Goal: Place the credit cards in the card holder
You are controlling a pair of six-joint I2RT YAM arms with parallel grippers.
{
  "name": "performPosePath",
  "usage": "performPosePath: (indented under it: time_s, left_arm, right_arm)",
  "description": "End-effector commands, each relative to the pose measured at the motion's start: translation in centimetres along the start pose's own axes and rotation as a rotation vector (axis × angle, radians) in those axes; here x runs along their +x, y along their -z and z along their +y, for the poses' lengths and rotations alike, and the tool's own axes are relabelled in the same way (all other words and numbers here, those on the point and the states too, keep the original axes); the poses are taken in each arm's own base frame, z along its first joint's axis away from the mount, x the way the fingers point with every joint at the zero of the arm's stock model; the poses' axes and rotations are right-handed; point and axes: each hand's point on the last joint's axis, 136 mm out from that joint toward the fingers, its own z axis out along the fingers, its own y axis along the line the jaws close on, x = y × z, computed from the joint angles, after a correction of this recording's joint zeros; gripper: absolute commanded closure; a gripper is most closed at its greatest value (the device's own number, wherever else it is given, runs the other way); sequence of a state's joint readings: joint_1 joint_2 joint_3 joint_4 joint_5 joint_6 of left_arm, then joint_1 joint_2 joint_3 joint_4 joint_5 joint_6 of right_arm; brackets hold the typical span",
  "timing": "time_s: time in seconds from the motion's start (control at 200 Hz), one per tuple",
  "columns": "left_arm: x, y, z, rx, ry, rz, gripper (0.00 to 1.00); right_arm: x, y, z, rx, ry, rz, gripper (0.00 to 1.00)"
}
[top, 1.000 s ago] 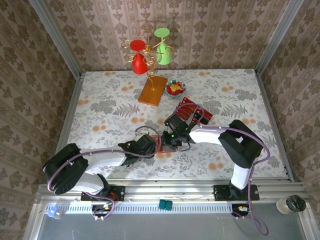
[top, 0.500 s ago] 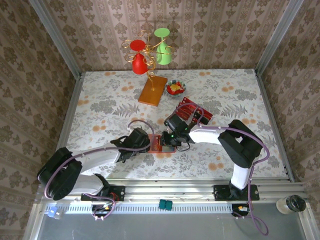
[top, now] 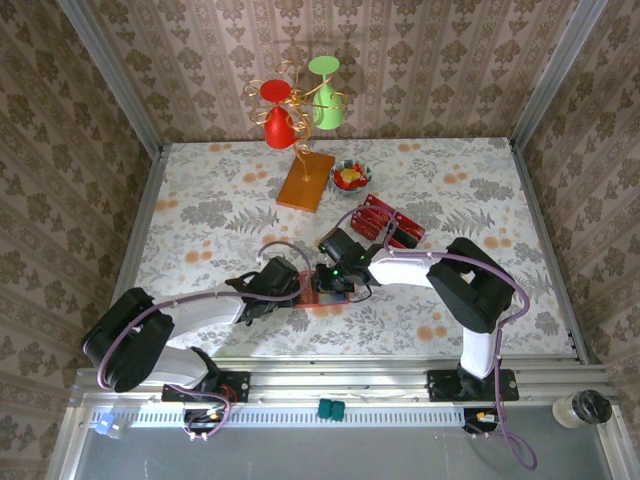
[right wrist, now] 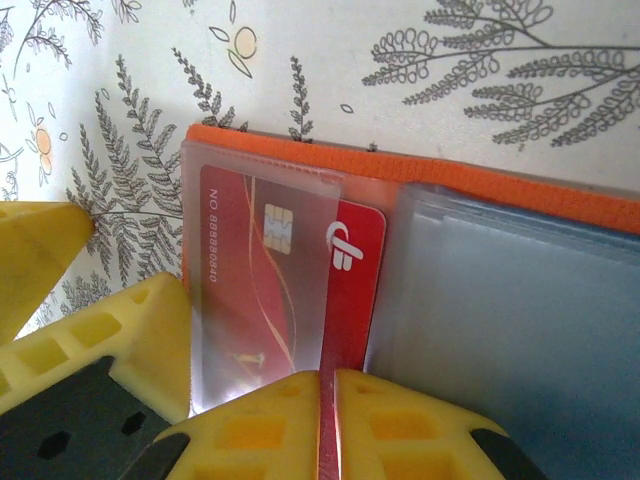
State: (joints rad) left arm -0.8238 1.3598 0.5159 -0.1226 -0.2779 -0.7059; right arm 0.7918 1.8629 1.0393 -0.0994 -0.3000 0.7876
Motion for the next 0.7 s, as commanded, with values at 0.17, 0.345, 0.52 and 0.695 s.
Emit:
performPosePath:
  time_s: [0.17,0.345,0.52,0.695]
  left_arm:
    - [0.0,0.7,0.8,-0.005,0.003,-0.014,0.28]
    - [0.3,0.8,1.6,-0.02,0.019,-0.012,0.28]
    - [0.7,0.5,2.0,-0.033,0.023,0.0,0.29]
    - [0.8,0.2,1.9,-0.034,0.018,0.007,0.29]
  right_arm:
    - [0.2,0.6,0.5,0.011,0.014,0.019,0.86]
    - [-0.3,1.4,1.0,0.002,0.022,0.0,0.86]
    - [-0.7,2.3,1.0,0.019,0.038,-0.03,0.86]
    - [-0.9,2.5,0.8,0.037,0.053,-0.04,0.85]
